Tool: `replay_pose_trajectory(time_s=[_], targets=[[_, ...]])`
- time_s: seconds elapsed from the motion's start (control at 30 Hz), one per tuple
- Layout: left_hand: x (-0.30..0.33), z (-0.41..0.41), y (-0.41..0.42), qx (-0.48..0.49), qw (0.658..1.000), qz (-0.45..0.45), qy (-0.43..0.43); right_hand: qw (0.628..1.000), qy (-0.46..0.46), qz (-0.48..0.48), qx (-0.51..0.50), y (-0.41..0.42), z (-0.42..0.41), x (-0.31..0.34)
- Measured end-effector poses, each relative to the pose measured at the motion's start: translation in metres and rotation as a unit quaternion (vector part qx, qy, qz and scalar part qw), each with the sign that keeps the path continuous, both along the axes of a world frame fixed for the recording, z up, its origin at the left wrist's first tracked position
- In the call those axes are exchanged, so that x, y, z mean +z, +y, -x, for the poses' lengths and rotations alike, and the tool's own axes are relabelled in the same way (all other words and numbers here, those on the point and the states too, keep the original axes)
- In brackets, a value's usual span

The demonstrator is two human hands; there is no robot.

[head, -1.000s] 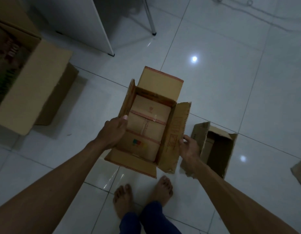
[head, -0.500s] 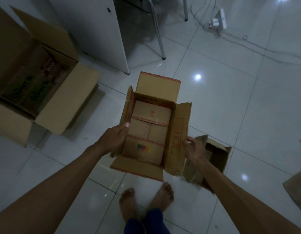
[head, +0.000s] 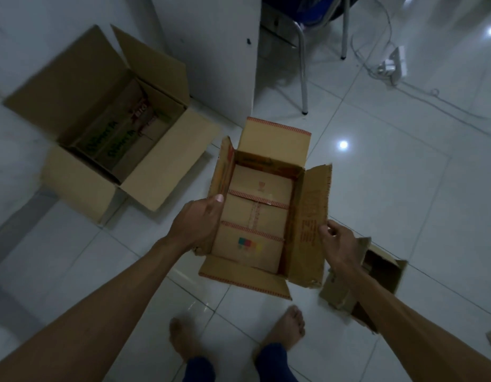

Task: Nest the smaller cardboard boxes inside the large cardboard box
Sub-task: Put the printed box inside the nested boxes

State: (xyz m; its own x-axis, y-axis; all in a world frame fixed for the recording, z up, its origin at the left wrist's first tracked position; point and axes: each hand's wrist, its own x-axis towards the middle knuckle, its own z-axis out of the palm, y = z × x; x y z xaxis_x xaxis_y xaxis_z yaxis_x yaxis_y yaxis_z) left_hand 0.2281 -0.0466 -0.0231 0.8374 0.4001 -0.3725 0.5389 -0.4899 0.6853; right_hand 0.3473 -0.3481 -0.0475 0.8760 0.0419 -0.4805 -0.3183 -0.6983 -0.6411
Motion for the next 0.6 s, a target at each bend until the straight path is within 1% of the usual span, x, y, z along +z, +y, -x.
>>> replay_pose_trajectory(time_s=[0.17, 0.33, 0.43, 0.6], targets=[[0.021, 0.02, 0.036, 0.042, 0.997, -0.034, -0.051, 0.998, -0.064, -0.002, 0.005, 0.046, 0.011, 0.014], [0.048, 0.035, 0.076, 0.078, 0.988, -0.068, -0.111, 0.987, -0.151, 0.034, 0.045, 0.098, 0.017, 0.036], [0.066, 0.039, 0.109, 0.099, 0.983, -0.084, -0.13, 0.983, -0.165, 0.05, 0.056, 0.133, 0.018, 0.054], [0.089, 0.042, 0.172, 0.147, 0.972, -0.126, -0.136, 0.981, -0.164, 0.048, 0.096, 0.186, 0.009, 0.084]])
